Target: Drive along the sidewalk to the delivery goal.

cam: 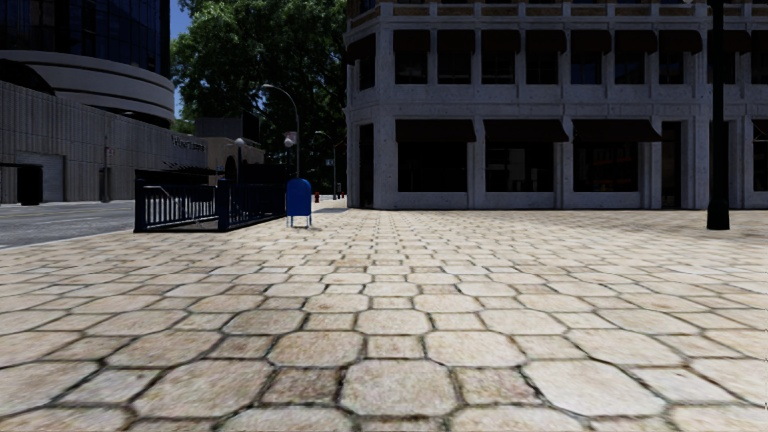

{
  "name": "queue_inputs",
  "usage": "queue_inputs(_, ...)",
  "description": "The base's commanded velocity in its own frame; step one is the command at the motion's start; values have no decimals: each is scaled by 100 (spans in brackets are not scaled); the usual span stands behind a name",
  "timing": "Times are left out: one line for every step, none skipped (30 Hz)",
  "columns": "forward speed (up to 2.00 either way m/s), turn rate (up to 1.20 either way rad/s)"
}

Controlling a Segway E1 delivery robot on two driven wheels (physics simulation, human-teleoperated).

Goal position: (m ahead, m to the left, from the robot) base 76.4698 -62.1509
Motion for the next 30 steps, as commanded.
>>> queue_inputs(200,0)
queue_inputs(200,0)
queue_inputs(200,0)
queue_inputs(200,0)
queue_inputs(200,0)
queue_inputs(200,0)
queue_inputs(200,0)
queue_inputs(200,0)
queue_inputs(200,0)
queue_inputs(200,0)
queue_inputs(200,0)
queue_inputs(200,0)
queue_inputs(200,0)
queue_inputs(200,0)
queue_inputs(200,0)
queue_inputs(200,0)
queue_inputs(200,0)
queue_inputs(200,0)
queue_inputs(200,0)
queue_inputs(200,0)
queue_inputs(200,0)
queue_inputs(200,0)
queue_inputs(200,0)
queue_inputs(200,0)
queue_inputs(200,0)
queue_inputs(200,0)
queue_inputs(200,0)
queue_inputs(200,0)
queue_inputs(200,0)
queue_inputs(200,0)
